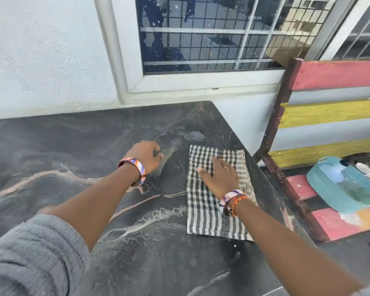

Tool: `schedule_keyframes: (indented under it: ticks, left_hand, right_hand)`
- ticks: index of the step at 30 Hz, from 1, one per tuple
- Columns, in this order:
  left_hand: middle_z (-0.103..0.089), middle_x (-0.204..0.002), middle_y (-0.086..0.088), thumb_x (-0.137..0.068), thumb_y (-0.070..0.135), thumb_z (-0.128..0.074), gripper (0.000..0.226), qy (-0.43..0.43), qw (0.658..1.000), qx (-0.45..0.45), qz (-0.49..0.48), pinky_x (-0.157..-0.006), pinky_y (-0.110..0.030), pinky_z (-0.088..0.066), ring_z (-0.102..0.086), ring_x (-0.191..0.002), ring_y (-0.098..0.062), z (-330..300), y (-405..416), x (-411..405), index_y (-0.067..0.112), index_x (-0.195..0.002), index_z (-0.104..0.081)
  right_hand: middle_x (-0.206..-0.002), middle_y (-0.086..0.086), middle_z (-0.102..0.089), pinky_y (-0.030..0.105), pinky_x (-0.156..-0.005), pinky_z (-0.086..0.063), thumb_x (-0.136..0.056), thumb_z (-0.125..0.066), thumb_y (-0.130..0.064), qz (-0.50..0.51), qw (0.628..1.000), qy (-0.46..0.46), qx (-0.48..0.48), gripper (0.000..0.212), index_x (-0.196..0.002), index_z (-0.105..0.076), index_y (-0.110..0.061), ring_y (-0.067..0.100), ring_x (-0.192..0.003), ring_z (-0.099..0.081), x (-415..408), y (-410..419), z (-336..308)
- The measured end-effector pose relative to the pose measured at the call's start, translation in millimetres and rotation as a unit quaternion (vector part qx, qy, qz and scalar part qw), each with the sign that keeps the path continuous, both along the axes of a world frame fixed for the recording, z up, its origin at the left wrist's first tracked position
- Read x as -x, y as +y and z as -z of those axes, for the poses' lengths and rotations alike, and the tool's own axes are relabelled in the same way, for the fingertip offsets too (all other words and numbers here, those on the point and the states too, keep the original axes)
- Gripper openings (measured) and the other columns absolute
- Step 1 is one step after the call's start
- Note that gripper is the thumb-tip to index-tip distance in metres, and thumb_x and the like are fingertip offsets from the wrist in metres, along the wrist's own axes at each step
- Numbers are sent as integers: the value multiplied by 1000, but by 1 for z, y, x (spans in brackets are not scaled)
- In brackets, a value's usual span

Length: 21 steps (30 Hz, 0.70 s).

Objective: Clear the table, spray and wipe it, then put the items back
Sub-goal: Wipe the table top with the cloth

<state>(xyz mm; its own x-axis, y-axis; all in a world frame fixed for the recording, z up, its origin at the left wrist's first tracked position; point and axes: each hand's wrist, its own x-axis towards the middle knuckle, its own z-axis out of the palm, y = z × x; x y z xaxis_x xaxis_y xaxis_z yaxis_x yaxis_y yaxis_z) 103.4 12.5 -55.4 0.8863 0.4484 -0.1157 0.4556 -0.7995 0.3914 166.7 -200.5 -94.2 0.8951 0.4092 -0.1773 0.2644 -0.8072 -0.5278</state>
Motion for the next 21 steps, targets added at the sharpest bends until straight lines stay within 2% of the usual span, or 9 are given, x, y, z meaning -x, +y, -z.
schedule_keyframes:
  ticks: [2, 5, 10, 18, 21]
  left_hand:
    - [-54, -131, -13, -91, 28, -48, 38, -28, 999, -21, -12, -96, -39, -44, -50, -119, -33, 7, -1, 2, 10, -124, -53]
    - [-52, -132, -15, -93, 28, -46, 39, -66, 997, -40, -26, -93, -41, -44, -50, -118, -35, 11, -2, 0, 6, -125, -51]
    - [-54, -127, -23, -94, 28, -43, 43, -75, 994, -47, -59, -92, -43, -43, -51, -115, -40, 13, 7, -14, 0, -127, -44]
    - [-43, -140, -26, -95, 26, -41, 46, -53, 990, -66, -112, -110, -46, -29, -37, -130, -40, 25, 38, -32, -6, -129, -42]
    - [-37, -146, -22, -96, 27, -37, 47, -48, 985, -79, -144, -117, -44, -17, -23, -141, -35, 30, 59, -43, -3, -130, -44]
  right_hand:
    - [-158, 3, -5, 48, -115, -3, -86, -29, -66, -11, 995, -39, 90, 75, -148, -13, -25, 30, -144, -1, -1, 2, 12]
    - [-158, 2, 1, 47, -115, 2, -85, -21, -68, -29, 985, -93, 144, 77, -148, -4, -27, 26, -145, 2, -1, -1, 23]
    - [-158, -5, 7, 52, -112, 10, -85, -14, -67, 16, 982, -91, 165, 71, -146, 2, -36, 25, -145, 10, -10, -1, 28]
    - [-157, -1, 10, 58, -110, 11, -85, -11, -67, 139, 969, -51, 197, 71, -147, 3, -34, 31, -144, 12, -50, 6, 29]
    - [-158, 2, 9, 61, -109, 9, -86, -10, -67, 169, 963, -45, 207, 71, -147, 2, -32, 34, -143, 11, -79, 13, 28]
